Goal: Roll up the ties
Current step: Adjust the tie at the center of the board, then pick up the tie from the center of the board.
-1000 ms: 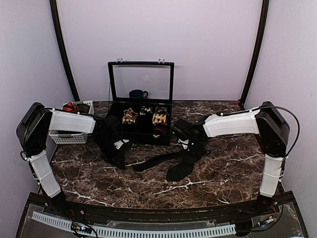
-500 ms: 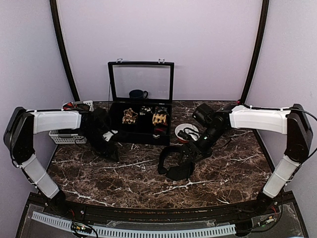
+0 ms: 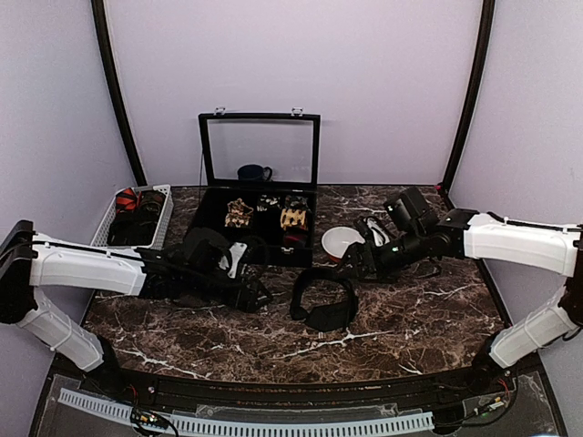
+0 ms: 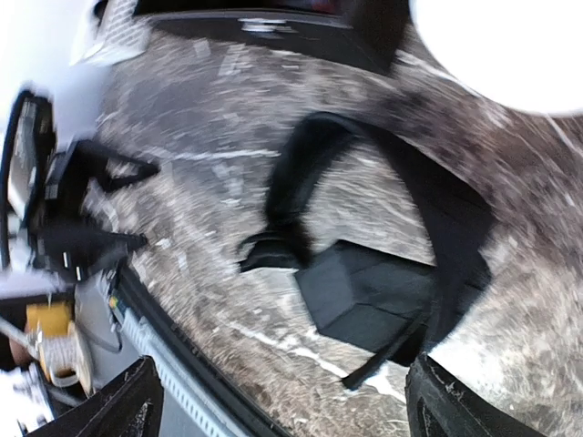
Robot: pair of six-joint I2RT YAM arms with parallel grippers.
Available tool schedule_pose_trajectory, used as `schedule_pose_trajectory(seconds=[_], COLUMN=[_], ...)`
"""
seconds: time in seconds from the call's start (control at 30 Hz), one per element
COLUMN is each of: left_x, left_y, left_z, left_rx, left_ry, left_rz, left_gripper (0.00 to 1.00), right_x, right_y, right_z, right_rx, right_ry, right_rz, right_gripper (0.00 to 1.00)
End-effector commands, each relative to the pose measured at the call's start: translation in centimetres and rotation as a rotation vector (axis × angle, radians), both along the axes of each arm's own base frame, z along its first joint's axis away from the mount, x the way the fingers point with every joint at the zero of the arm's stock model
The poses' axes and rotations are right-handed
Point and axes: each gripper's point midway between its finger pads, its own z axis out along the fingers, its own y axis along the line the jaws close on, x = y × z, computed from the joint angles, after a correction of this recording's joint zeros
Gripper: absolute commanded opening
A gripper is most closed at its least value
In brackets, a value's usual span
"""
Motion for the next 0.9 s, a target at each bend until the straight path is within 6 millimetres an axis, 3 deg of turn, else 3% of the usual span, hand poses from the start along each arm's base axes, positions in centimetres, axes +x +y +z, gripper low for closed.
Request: schedule_pose_trajectory(seconds=[0.0, 0.13, 0.37, 0.43, 0.6, 0.73, 0.87], left_x=[0.4, -0.6, -0.9, -0.6, 1.1, 1.3, 1.2], left_y=[-3.3, -5.9, -8.0, -8.2, -6.6, -6.3, -4.8], left_z=[-0.1, -2.0, -4.5, -5.1, -6.8, -9.1, -8.6], left_rx=[-0.021, -0.001, 0.017, 0.019, 0.093, 0.196, 0.289], left_ry=[-0.021, -0.021, -0.078, -0.096, -0.138, -0.121, -0.150], left_rz=[0.078, 0.069, 0.107, 0.138, 0.282, 0.290, 0.273], left_gripper=[0.82, 0.83, 0.87, 0.87, 0.82, 0.63, 0.23], right_x=[1.1, 1.2, 1.4, 1.6, 1.6, 1.4, 1.5], right_y=[-1.8, -3.4, -3.8, -3.8, -3.8, -3.8, -4.2], right_z=[-2.2, -3.7, -5.5, -5.6, -5.8, -5.9, -5.4], right_rx=[-0.046, -0.066, -0.057, -0.053, -0.048, -0.063, -0.083], right_ry=[0.038, 0.049, 0.053, 0.043, 0.030, 0.023, -0.016], right_rz=[-0.212, -0.327, -0.387, -0.398, -0.426, -0.438, -0.442], right_gripper=[0.92, 0.90, 0.90, 0.90, 0.90, 0.90, 0.91])
